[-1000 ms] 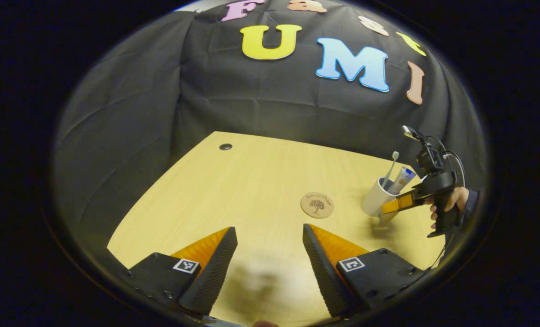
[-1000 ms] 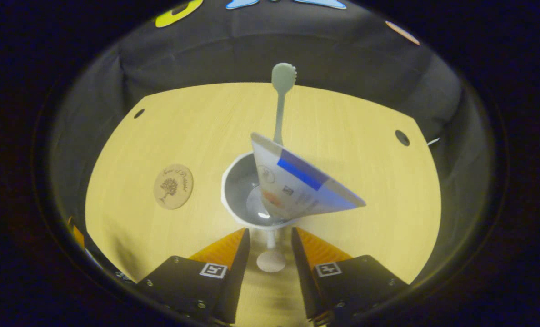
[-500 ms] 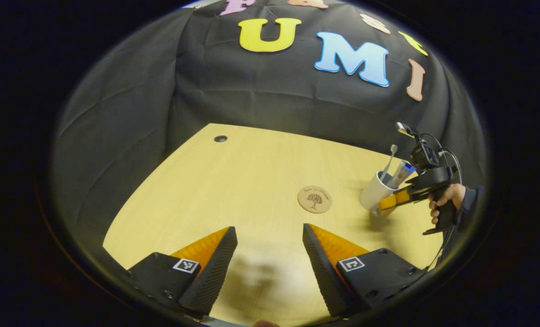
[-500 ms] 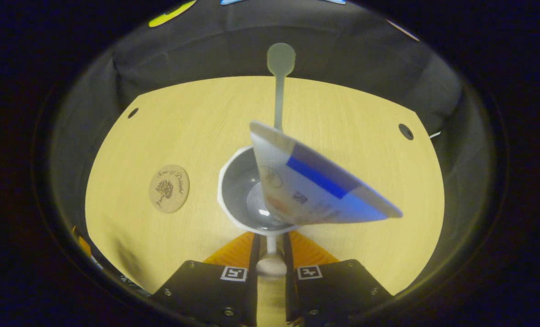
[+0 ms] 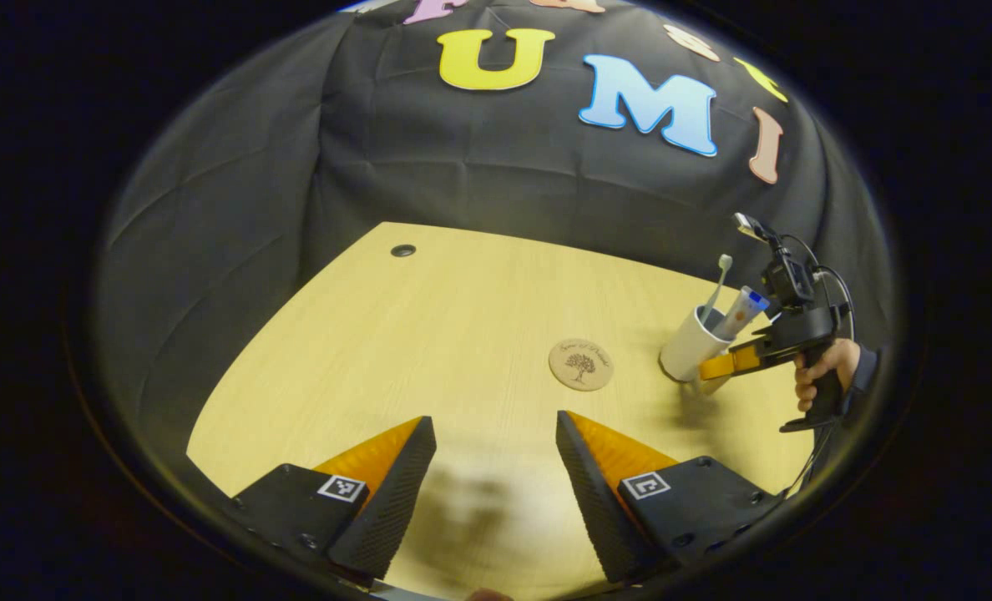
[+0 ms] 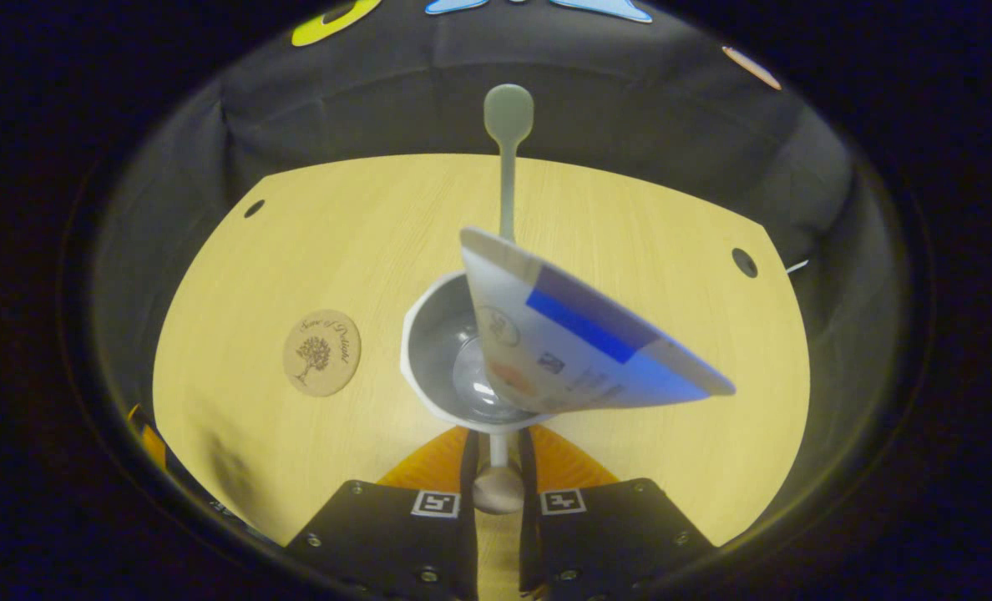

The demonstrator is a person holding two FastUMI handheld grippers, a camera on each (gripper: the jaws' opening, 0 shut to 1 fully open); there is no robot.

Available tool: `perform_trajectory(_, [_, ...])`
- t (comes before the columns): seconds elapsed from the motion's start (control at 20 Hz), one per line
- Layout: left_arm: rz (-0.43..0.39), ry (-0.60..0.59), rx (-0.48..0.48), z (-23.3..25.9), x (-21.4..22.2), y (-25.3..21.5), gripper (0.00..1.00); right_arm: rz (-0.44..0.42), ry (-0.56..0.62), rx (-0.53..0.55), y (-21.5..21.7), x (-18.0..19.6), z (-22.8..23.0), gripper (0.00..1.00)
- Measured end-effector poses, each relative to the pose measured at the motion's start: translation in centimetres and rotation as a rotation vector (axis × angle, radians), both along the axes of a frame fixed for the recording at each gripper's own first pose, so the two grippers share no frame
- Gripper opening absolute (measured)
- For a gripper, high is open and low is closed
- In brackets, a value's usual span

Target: Put the toothbrush and toothpaste on the desktop into the cup, then pick up the cup and place it on the coaster on the desktop.

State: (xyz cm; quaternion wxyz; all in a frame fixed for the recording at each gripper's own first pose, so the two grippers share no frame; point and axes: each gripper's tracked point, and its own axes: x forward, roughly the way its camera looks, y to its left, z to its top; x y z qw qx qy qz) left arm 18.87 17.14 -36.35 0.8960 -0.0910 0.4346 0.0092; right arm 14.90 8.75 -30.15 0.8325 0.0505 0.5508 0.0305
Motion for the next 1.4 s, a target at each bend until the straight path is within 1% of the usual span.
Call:
perform_trajectory(0.35, [0.014,-0.001,-0.003,0.3,-0.2,0.5,0.96,0.044,-0.030,0.029,3.1,0.8,2.1,0.20])
perform_trajectory(0.4, [0.017,-0.003,-0.001,0.4,-0.2,0.5,0.96,0.055,-0.034,0.031,3.6,0.9,2.3,0.23])
perform_trajectory(0.45, [0.020,-0.004,0.002,0.5,-0.3,0.6,0.96,0.065,-0.039,0.033,4.1,1.1,2.5,0.20])
perform_trajectory(0.5, [0.023,-0.004,0.003,0.5,-0.3,0.6,0.96,0.078,-0.045,0.036,4.9,1.2,2.6,0.20])
perform_trajectory(0.55, [0.027,-0.002,0.001,0.5,-0.6,0.5,0.98,0.088,-0.049,0.039,5.6,1.4,2.8,0.20])
perform_trajectory(0.6, [0.032,0.000,0.001,0.6,-0.9,0.5,0.96,0.099,-0.049,0.044,6.3,1.6,3.1,0.20])
perform_trajectory(0.7, [0.044,0.003,-0.002,0.8,-1.4,0.7,0.95,0.122,-0.055,0.053,7.7,1.8,3.1,0.19])
perform_trajectory(0.8, [0.053,0.010,-0.005,0.6,-1.9,1.0,0.96,0.150,-0.058,0.052,9.2,2.0,3.2,0.20])
perform_trajectory(0.9, [0.062,0.016,-0.003,0.4,-3.5,1.7,0.95,0.173,-0.059,0.057,10.7,2.2,3.3,0.20])
perform_trajectory(0.95, [0.066,0.015,-0.001,0.3,-3.9,2.1,0.97,0.181,-0.058,0.057,11.3,2.2,3.2,0.19])
perform_trajectory(1.0, [0.071,0.016,0.001,0.4,-4.1,2.4,0.96,0.189,-0.060,0.056,11.7,2.2,3.1,0.20])
perform_trajectory(1.05, [0.077,0.015,0.004,0.3,-4.2,2.8,0.95,0.196,-0.060,0.054,12.1,2.4,3.0,0.23])
perform_trajectory(1.1, [0.083,0.017,0.004,0.3,-4.3,3.1,0.95,0.201,-0.059,0.054,12.1,2.2,2.9,0.20])
perform_trajectory(1.2, [0.097,0.020,0.005,0.3,-4.4,3.7,0.95,0.217,-0.057,0.058,12.0,2.2,2.9,0.19])
perform_trajectory(1.25, [0.103,0.023,0.006,0.5,-4.9,3.6,0.95,0.225,-0.056,0.054,11.9,2.2,2.9,0.23])
perform_trajectory(1.3, [0.109,0.026,0.007,0.7,-4.9,3.6,0.95,0.231,-0.054,0.045,11.9,2.2,2.8,0.20])
perform_trajectory(1.4, [0.116,0.029,0.009,1.1,-5.2,3.7,0.96,0.239,-0.043,0.032,11.9,2.0,2.8,0.20])
